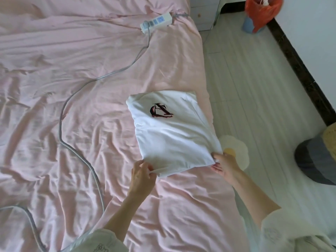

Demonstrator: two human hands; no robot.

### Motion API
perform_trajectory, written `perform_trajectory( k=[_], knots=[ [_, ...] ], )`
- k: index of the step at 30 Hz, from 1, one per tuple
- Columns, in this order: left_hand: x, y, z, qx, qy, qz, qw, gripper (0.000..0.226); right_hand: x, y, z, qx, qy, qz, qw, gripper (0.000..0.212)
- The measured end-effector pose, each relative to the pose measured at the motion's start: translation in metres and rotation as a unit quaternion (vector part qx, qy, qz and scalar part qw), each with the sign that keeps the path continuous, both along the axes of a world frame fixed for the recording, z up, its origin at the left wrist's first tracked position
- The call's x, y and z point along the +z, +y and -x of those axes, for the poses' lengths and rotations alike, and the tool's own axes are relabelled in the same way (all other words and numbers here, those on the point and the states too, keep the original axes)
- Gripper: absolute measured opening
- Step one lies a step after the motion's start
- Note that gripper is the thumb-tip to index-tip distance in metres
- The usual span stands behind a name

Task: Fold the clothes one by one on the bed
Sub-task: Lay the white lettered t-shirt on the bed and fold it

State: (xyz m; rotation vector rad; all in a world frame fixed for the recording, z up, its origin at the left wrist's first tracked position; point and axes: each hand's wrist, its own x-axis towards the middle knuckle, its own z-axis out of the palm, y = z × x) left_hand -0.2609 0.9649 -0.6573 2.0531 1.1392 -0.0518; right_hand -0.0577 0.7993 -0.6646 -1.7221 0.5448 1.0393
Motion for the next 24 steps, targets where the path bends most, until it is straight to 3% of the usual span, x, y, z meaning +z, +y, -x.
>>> perform_trajectory(
  k=[2, 3, 5, 6, 8, 12, 16, 24],
  knots=[
    [0.005, 0.005, -0.004, 0.103, -0.010, 0.121, 0.987, 0.004, -0.007, 0.000, 0.003, -0.011, -0.001, 0.010, 1.000, 0.056],
    [0.007, 0.008, -0.006, 0.180, -0.036, 0.213, 0.960, 0.012, -0.009, 0.001, 0.003, -0.018, 0.004, 0.005, 1.000, 0.063],
    [0.006, 0.016, -0.007, 0.309, -0.095, 0.372, 0.870, 0.034, -0.008, 0.005, -0.001, -0.042, 0.042, -0.046, 0.997, 0.065],
    [0.005, 0.020, -0.007, 0.339, -0.110, 0.420, 0.835, 0.038, -0.005, 0.007, -0.004, -0.048, 0.059, -0.078, 0.994, 0.060],
    [0.008, 0.023, -0.008, 0.333, -0.115, 0.470, 0.809, 0.035, 0.002, 0.014, -0.007, -0.039, 0.063, -0.111, 0.991, 0.049],
    [0.022, 0.020, -0.018, 0.340, -0.131, 0.453, 0.813, 0.009, 0.013, 0.027, -0.011, -0.028, 0.084, -0.115, 0.989, 0.030],
    [0.068, 0.040, -0.032, 0.362, -0.178, 0.429, 0.808, 0.007, 0.056, 0.042, -0.017, -0.029, 0.121, -0.159, 0.979, 0.002],
    [0.244, 0.083, -0.048, 0.313, -0.392, 0.405, 0.765, 0.021, 0.233, 0.088, -0.029, -0.031, 0.023, -0.293, 0.955, 0.020]
  ],
)
